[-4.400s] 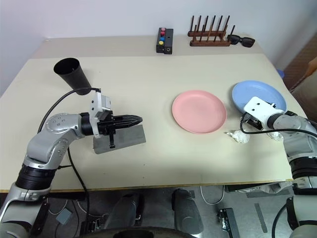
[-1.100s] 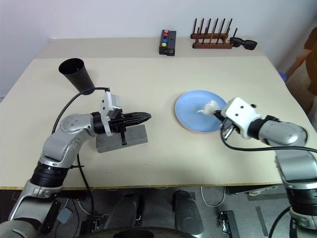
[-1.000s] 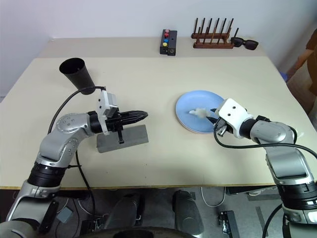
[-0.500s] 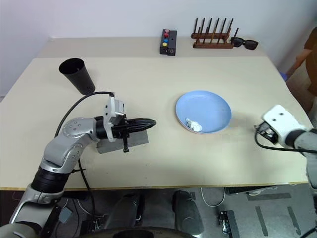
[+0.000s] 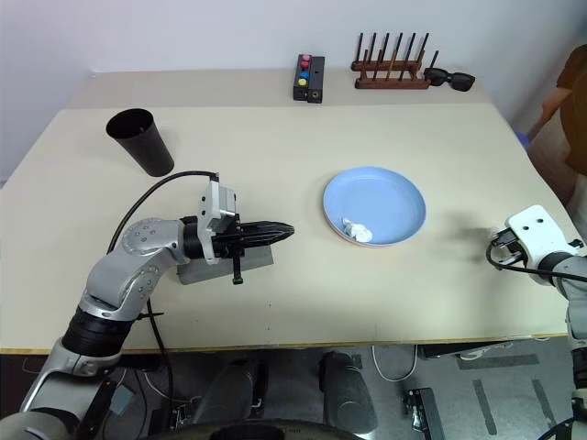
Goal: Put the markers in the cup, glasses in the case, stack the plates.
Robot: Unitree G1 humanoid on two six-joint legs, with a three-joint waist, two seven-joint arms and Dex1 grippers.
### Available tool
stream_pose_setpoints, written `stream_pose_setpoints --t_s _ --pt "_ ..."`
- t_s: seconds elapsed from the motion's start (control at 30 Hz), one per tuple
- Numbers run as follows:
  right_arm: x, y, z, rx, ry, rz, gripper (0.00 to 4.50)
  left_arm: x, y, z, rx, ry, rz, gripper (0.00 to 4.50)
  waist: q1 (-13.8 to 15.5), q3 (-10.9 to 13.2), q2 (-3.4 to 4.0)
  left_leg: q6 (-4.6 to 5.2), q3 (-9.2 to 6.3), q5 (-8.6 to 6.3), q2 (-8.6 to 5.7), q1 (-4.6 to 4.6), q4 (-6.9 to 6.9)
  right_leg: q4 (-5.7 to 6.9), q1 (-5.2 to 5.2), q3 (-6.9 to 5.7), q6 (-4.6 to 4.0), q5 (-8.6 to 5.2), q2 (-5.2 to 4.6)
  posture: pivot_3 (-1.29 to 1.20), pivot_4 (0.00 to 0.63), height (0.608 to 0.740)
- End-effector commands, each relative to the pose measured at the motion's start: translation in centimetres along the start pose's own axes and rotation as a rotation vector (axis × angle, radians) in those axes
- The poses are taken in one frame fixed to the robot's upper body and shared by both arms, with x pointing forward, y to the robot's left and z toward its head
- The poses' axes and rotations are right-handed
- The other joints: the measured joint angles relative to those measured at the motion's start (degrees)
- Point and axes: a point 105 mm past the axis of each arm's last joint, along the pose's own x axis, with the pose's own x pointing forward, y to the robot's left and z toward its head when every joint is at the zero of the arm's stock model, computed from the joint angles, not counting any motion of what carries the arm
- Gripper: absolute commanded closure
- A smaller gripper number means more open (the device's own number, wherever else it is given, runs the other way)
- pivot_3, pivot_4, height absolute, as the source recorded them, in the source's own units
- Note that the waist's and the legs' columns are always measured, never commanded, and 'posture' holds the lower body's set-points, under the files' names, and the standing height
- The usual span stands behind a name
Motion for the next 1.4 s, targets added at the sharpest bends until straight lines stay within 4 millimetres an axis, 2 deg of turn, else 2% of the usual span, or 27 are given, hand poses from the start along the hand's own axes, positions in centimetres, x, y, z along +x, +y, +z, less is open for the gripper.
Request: stream_pose_setpoints --t_s 0.03,0.1,0.17,0.23,0.3,0.4,0.5,0.57,0.67,0.7,0.8,0.9,1.1,1.23,1.4 --pt "-0.6 -0.5 2.3 -0.049 -0.073 -0.018 4.48 -0.3 0.0 1.0 0.046 -0.020 0.004 4.50 -0.01 0.00 0.00 0.00 0.00 0.00 0.00 0.00 0.00 0.00 0.00 0.00 0.00 0.00 0.00 0.00 0.150 0.735" --pt "-1.1 -0.4 4.5 -0.087 -0.148 -0.009 4.48 -0.6 0.5 0.9 0.050 -0.012 0.027 4.50 -0.09 0.01 0.01 0.00 -0.01 0.00 0.00 0.00 0.00 0.00 0.00 0.00 0.01 0.00 0.00 0.00 0.150 0.735" --pt "-1.9 0.6 7.8 -0.099 -0.263 0.039 4.48 -1.1 1.3 0.7 0.058 0.002 0.058 4.50 -0.40 0.01 0.03 0.00 0.00 0.00 0.02 0.01 0.00 0.00 -0.01 0.00 0.01 0.00 0.02 0.00 0.150 0.735" --pt "-2.9 2.8 11.6 -0.115 -0.396 0.140 4.48 -1.7 2.1 0.6 0.070 0.018 0.091 4.50 -0.53 0.02 0.05 0.00 -0.01 0.00 0.07 0.03 -0.01 0.01 -0.02 0.00 0.01 0.00 0.06 0.00 0.150 0.735" --pt "-3.7 4.8 14.1 -0.110 -0.482 0.228 4.48 -2.2 2.7 0.5 0.079 0.026 0.112 4.50 -0.66 0.02 0.05 0.00 -0.03 0.00 0.13 0.02 -0.01 0.02 -0.03 -0.01 0.03 0.01 0.12 0.00 0.150 0.735" --pt "-3.8 7.2 16.5 -0.101 -0.537 0.304 4.48 -2.7 3.2 0.6 0.088 0.032 0.131 4.50 -0.22 0.04 0.01 0.00 -0.09 0.00 0.15 0.00 -0.01 0.00 -0.02 -0.06 0.14 0.07 0.12 0.00 0.150 0.735" --pt "-2.9 9.2 17.6 -0.090 -0.547 0.341 4.48 -3.0 3.3 0.6 0.094 0.034 0.140 4.50 0.21 0.04 -0.02 0.00 -0.08 0.00 0.17 -0.06 -0.01 -0.07 -0.02 -0.06 0.13 0.07 0.02 0.00 0.150 0.735" --pt "-2.1 10.5 17.6 -0.094 -0.537 0.362 4.48 -3.1 3.3 0.7 0.096 0.032 0.152 4.50 0.43 0.04 -0.02 0.01 -0.09 -0.01 0.15 -0.14 -0.01 -0.12 -0.05 -0.07 0.13 0.07 -0.04 0.00 0.150 0.735" --pt "-1.6 11.3 17.4 -0.076 -0.531 0.383 4.48 -3.3 3.3 0.8 0.097 0.030 0.165 4.50 0.34 0.04 -0.02 0.03 -0.09 -0.02 0.12 -0.30 -0.01 -0.15 -0.18 -0.08 0.18 0.09 -0.09 0.00 0.150 0.735" --pt "-1.5 11.2 17.3 -0.070 -0.529 0.380 4.24 -3.4 3.2 0.8 0.096 0.030 0.170 4.50 0.28 0.04 -0.02 0.03 -0.08 -0.02 0.11 -0.37 -0.01 -0.15 -0.25 -0.07 0.20 0.10 -0.10 0.00 0.150 0.735" --pt "-1.5 10.5 17.1 -0.078 -0.527 0.361 3.19 -3.7 3.1 0.6 0.093 0.036 0.183 4.50 0.20 0.04 -0.01 0.04 -0.09 -0.03 0.13 -0.39 -0.01 -0.14 -0.29 -0.09 0.21 0.11 -0.08 0.00 0.150 0.735" --pt "-2.2 10.0 17.0 -0.096 -0.548 0.364 1.66 -3.8 3.0 0.5 0.090 0.039 0.189 4.50 0.18 0.05 -0.01 0.04 -0.09 -0.02 0.15 -0.37 -0.01 -0.11 -0.29 -0.09 0.20 0.11 -0.05 0.00 0.150 0.735" --pt "-4.2 8.2 15.2 -0.113 -0.549 0.363 1.66 -5.3 4.3 0.1 0.101 0.067 0.263 4.50 0.30 0.05 -0.01 0.04 -0.09 -0.03 0.13 -0.38 -0.01 -0.12 -0.27 -0.10 0.20 0.11 -0.05 0.00 0.150 0.735" --pt "-5.5 6.1 12.3 -0.052 -0.503 0.333 1.66 -8.6 5.8 -0.7 0.091 0.118 0.362 4.50 0.20 0.04 -0.01 0.05 -0.08 -0.03 0.14 -0.36 -0.01 -0.12 -0.26 -0.11 0.20 0.11 -0.02 0.00 0.150 0.735" --pt "-6.4 4.2 9.7 0.013 -0.462 0.298 1.66 -12.3 6.4 -1.9 0.071 0.179 0.462 4.50 -0.13 0.04 -0.01 0.07 -0.01 -0.04 0.21 -0.23 -0.03 -0.11 -0.21 -0.08 0.11 0.06 0.00 0.00 0.150 0.735"
